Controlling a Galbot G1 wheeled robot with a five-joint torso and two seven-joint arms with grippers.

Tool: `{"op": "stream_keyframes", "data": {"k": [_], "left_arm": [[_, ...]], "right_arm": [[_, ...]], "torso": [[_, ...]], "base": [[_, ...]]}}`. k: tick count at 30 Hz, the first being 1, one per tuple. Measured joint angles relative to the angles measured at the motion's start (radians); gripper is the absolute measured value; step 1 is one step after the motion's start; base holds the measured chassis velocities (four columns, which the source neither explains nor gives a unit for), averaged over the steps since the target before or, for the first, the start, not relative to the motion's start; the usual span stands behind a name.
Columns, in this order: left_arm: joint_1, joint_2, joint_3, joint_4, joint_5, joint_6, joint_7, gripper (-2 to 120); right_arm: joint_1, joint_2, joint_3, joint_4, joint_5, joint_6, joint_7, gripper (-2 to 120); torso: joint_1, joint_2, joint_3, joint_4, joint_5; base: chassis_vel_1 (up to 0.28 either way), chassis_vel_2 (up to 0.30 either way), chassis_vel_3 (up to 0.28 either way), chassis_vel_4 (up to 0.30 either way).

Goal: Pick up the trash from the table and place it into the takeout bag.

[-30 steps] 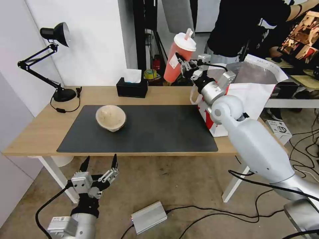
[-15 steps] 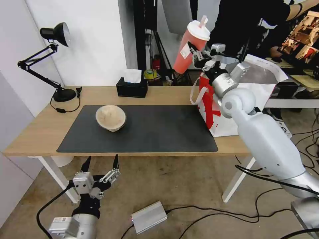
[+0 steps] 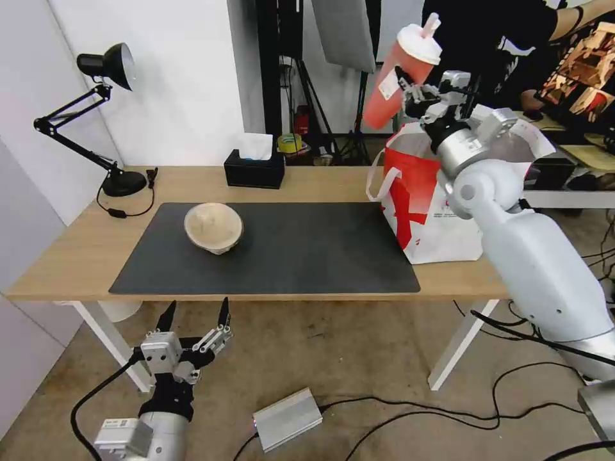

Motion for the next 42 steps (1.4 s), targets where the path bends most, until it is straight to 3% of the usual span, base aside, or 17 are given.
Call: {"op": "stream_keyframes", "data": {"k": [42], "left_arm": [[-0.004,0.019,0.014,0.003,-0.008,0.001,0.002,100]], "right_arm": [[-0.079,-0.07,0.1,-0.119,0.008,0.014,-0.01,4]], "torso": [[0.0,0.0,0.0,0.0,0.0]], "base": [[0.0,0.0,0.0,0.0]]}}
